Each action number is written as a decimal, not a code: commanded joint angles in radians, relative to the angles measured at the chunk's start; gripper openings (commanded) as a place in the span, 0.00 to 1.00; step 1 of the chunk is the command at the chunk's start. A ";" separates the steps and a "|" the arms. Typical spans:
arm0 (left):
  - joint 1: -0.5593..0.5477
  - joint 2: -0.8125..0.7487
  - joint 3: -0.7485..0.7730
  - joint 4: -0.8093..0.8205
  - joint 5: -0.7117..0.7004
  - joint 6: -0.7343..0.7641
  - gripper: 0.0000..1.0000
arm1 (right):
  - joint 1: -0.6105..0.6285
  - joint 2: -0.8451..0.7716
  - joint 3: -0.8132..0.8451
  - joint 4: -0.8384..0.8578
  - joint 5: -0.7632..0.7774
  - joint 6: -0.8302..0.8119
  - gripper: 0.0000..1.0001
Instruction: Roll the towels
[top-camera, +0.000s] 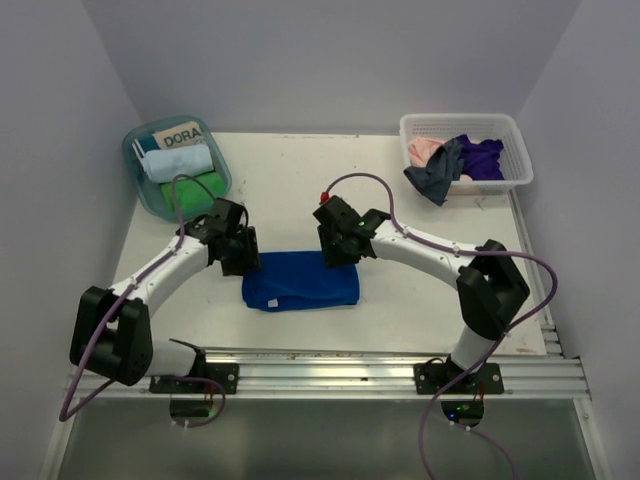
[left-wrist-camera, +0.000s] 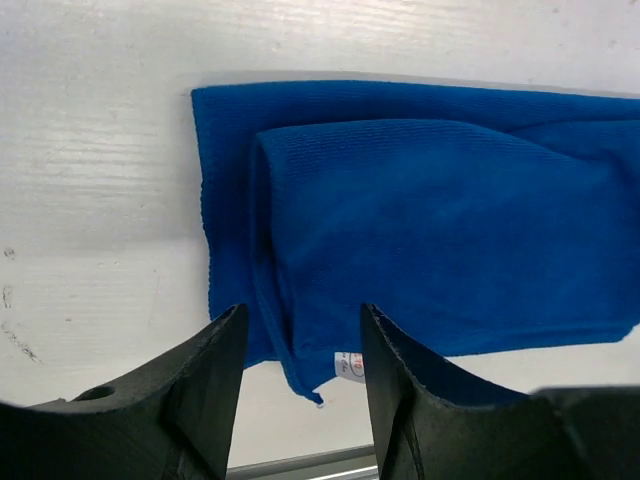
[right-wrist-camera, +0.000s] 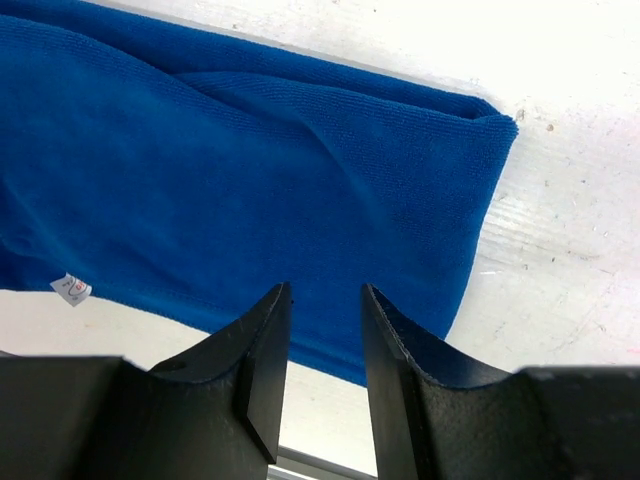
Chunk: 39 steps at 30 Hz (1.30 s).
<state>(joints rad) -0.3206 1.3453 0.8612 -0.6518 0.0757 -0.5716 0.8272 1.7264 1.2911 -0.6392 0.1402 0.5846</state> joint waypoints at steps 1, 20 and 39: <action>0.002 0.015 -0.013 0.017 -0.056 -0.039 0.52 | 0.000 -0.059 0.005 -0.004 0.018 0.014 0.38; -0.002 0.144 -0.030 0.092 -0.067 -0.048 0.28 | 0.001 -0.059 0.013 0.001 0.032 0.000 0.38; -0.002 0.094 0.137 -0.051 -0.105 -0.062 0.00 | 0.000 -0.065 0.008 0.016 0.078 0.009 0.38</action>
<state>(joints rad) -0.3214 1.4609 0.9554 -0.6476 0.0170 -0.6205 0.8272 1.6970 1.2911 -0.6373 0.1799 0.5842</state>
